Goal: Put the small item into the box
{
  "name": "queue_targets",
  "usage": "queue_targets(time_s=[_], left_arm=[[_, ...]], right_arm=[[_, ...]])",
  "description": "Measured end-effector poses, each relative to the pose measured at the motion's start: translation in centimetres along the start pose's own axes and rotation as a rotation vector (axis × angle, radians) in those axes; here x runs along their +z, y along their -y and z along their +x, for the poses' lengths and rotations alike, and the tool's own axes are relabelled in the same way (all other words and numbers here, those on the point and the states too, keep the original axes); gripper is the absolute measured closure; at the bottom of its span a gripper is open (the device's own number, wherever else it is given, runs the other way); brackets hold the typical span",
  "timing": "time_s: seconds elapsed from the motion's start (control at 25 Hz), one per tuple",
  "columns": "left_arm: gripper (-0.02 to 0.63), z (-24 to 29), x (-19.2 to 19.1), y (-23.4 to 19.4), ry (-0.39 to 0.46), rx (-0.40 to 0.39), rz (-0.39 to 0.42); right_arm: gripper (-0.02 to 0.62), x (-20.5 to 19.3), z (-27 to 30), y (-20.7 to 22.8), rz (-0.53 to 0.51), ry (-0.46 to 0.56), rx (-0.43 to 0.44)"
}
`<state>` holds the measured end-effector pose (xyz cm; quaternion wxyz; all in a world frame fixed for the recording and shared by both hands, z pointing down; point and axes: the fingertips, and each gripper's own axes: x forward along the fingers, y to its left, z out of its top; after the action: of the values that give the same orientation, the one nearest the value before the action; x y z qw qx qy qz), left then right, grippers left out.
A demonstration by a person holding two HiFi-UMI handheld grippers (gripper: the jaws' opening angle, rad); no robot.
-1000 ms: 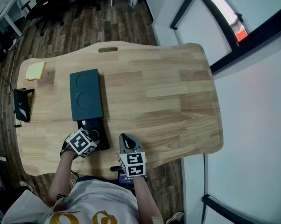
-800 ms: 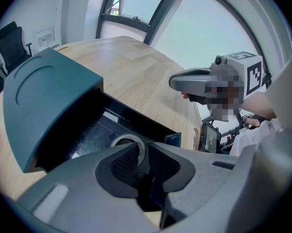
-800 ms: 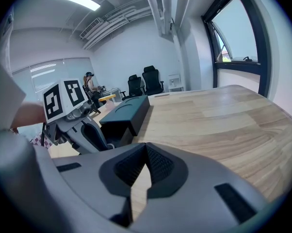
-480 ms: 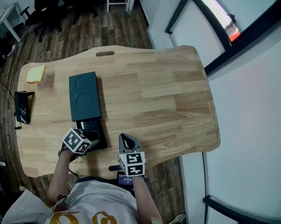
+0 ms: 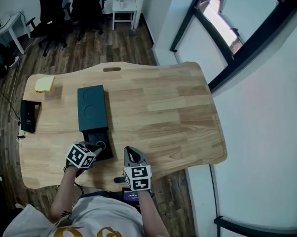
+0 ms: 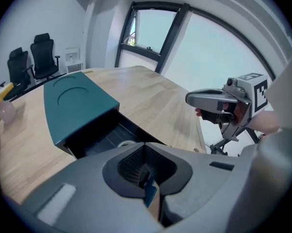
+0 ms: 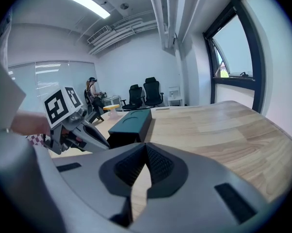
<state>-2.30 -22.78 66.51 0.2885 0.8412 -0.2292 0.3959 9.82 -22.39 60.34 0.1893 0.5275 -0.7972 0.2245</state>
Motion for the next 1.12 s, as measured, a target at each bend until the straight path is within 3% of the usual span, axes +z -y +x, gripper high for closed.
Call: queue_targets(time_s=[0.32, 0.44, 0.56, 0.76, 0.84, 1.12], left_arm=[[0.603, -5.7, 3.6, 1.1, 0.267, 0.180, 0.133], [0.603, -7.7, 4.4, 1.6, 0.373, 0.144, 0.033], [0.603, -10.5, 5.5, 2.2, 0.531, 0.084, -0.090], [0.603, -16.0, 7.9, 3.0, 0.793, 0.130, -0.060], [0.603, -17.2, 8.1, 3.3, 0.832, 0.160, -0.039], [0.603, -17.5, 6.6, 3.7, 0.820, 0.153, -0.085]], right_arm=[[0.591, 3.4, -3.2, -2.3, -0.036, 0.115, -0.023], [0.591, 4.6, -4.5, -2.5, -0.043, 0.165, -0.071], [0.591, 5.5, -6.1, -2.6, -0.041, 0.210, -0.107], [0.591, 6.7, -8.2, -2.8, -0.060, 0.253, -0.156], [0.592, 7.1, -8.9, -3.3, -0.076, 0.267, -0.159], [0.592, 5.9, -9.8, -4.9, -0.098, 0.236, -0.147]])
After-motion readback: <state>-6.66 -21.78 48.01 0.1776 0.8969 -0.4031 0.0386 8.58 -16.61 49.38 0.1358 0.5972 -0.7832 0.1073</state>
